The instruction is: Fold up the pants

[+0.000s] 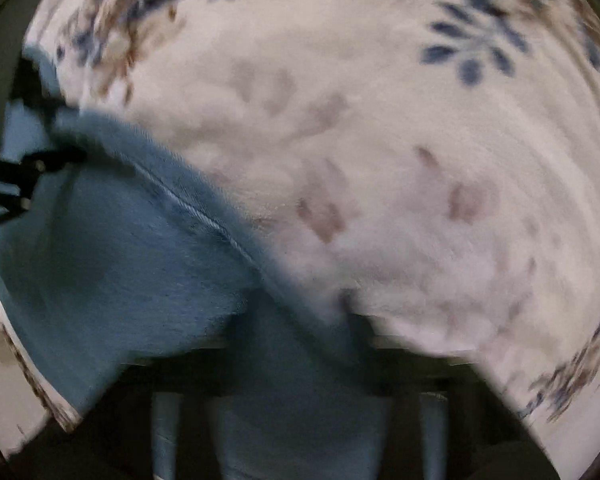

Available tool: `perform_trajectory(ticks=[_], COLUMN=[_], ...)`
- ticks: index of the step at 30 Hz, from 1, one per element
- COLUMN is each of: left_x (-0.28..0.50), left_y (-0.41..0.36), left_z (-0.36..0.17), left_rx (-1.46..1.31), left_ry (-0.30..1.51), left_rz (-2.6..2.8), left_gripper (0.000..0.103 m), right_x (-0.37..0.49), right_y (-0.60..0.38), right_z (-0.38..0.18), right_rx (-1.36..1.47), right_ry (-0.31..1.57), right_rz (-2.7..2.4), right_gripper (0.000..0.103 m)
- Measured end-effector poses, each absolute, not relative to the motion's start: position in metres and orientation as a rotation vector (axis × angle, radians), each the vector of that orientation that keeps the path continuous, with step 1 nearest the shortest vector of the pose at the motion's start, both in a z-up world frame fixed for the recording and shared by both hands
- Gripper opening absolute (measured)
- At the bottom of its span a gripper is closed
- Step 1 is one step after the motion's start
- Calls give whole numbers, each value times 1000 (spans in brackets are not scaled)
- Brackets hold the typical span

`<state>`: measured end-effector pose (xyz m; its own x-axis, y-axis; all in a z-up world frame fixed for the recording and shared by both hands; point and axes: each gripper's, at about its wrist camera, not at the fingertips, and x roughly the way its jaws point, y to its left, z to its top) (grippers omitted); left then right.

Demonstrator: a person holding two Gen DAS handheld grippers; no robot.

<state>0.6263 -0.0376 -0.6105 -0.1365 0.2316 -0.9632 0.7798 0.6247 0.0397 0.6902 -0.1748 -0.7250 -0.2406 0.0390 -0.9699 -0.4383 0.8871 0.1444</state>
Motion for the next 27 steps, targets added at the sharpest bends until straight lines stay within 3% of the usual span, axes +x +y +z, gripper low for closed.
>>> perform_trajectory(ticks=[4, 14, 20, 27], left_x=[613, 561, 405, 304], left_y=[-29, 22, 3, 24], left_z=[-585, -464, -443, -478], left_rx=[803, 505, 283, 22], left_ry=[1586, 1413, 1420, 1583], left_rz=[-548, -413, -298, -155], left_gripper=[10, 9, 9, 9], right_x=[671, 569, 479, 358], right_y=[-179, -183, -167, -168], right_z=[-695, -589, -550, -585], right_rx=[-284, -253, -99, 83], right_ry=[1707, 1541, 1531, 1617], right_rz=[457, 312, 273, 189], right_gripper=[8, 6, 6, 6])
